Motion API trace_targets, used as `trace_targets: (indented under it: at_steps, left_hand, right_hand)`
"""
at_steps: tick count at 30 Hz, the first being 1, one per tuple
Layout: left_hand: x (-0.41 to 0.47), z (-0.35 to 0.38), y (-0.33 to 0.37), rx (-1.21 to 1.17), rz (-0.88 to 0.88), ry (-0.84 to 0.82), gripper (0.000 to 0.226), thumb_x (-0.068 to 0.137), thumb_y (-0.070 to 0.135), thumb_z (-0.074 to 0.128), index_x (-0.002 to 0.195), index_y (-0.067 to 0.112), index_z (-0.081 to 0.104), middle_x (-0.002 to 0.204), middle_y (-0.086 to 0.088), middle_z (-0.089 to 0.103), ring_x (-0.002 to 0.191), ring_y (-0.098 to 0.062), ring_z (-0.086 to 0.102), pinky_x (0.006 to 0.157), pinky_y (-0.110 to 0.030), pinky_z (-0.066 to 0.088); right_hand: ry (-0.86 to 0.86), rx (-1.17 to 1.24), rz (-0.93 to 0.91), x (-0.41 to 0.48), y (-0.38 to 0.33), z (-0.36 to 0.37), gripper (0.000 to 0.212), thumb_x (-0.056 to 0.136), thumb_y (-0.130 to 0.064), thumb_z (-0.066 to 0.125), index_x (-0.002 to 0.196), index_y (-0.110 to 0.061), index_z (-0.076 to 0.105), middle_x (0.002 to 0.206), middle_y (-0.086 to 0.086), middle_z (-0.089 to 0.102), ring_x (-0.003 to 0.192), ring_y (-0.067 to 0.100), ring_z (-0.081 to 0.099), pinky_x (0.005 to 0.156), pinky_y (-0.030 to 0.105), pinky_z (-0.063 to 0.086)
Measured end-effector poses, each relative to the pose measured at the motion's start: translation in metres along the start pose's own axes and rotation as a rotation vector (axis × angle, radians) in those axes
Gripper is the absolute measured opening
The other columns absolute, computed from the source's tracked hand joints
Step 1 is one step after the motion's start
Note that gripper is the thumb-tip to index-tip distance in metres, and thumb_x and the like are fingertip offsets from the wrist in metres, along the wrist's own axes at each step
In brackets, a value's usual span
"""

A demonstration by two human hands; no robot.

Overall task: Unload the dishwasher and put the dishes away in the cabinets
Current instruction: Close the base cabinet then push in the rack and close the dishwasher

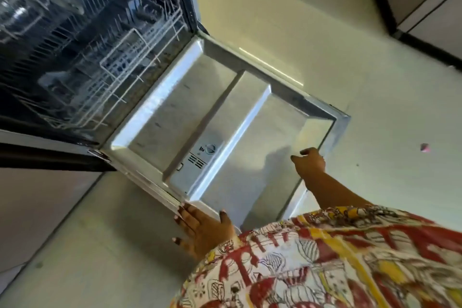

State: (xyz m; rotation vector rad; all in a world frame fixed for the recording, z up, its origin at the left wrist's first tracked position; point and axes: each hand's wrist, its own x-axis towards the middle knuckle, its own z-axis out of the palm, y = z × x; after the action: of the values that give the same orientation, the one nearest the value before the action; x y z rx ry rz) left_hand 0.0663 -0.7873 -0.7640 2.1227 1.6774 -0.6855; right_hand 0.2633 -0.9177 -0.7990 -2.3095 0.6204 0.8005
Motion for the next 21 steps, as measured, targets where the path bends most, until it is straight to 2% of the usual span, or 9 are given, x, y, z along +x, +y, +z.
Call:
trace_targets:
  at_steps: [2,4,9,16,21]
  left_hand:
    - [-0.015,0.017,-0.003,0.008,0.012,0.017,0.092,0.09,0.053,0.042,0.148,0.008,-0.013,0.159,-0.007,-0.008,0.147,-0.024,-0.006,0.115,-0.052,-0.002]
    - [-0.027,0.034,-0.005,0.002,0.021,0.038,0.092,0.091,0.053,0.042,0.147,0.008,-0.015,0.159,-0.007,-0.008,0.147,-0.023,-0.005,0.115,-0.052,-0.001]
    - [-0.048,0.077,-0.01,-0.09,0.05,0.092,0.091,0.091,0.05,0.045,0.148,0.008,-0.012,0.159,-0.007,-0.002,0.147,-0.023,-0.002,0.115,-0.052,-0.002]
    - [-0.07,0.14,-0.025,-0.054,0.199,0.111,0.09,0.09,0.052,0.044,0.148,0.014,-0.013,0.159,-0.005,-0.004,0.147,-0.022,-0.003,0.116,-0.048,-0.003]
    - [-0.068,0.174,-0.021,0.003,0.313,0.063,0.086,0.092,0.053,0.04,0.148,0.015,-0.013,0.159,-0.003,-0.008,0.147,-0.021,-0.008,0.116,-0.046,-0.005]
  right_hand:
    - [0.033,0.041,0.041,0.004,0.034,-0.005,0.046,0.084,-0.025,0.066,0.124,-0.009,0.049,0.127,0.018,0.048,0.111,0.038,0.054,0.096,0.044,0.046]
    - [0.027,0.084,0.058,0.007,0.064,-0.01,0.052,0.085,-0.025,0.066,0.13,-0.008,0.044,0.131,0.019,0.044,0.114,0.039,0.051,0.098,0.045,0.045]
    - [-0.088,0.178,0.111,0.015,0.125,-0.009,0.062,0.089,-0.036,0.06,0.14,-0.013,0.034,0.141,0.017,0.037,0.121,0.038,0.046,0.098,0.051,0.045]
    - [-0.28,0.46,0.295,0.015,0.184,0.027,0.06,0.094,-0.053,0.039,0.146,-0.026,0.024,0.15,0.006,0.03,0.132,0.029,0.037,0.093,0.046,0.046]
    - [-0.417,0.543,0.281,0.029,0.201,0.051,0.062,0.092,-0.061,0.034,0.144,-0.026,0.031,0.148,0.004,0.035,0.129,0.026,0.042,0.088,0.045,0.046]
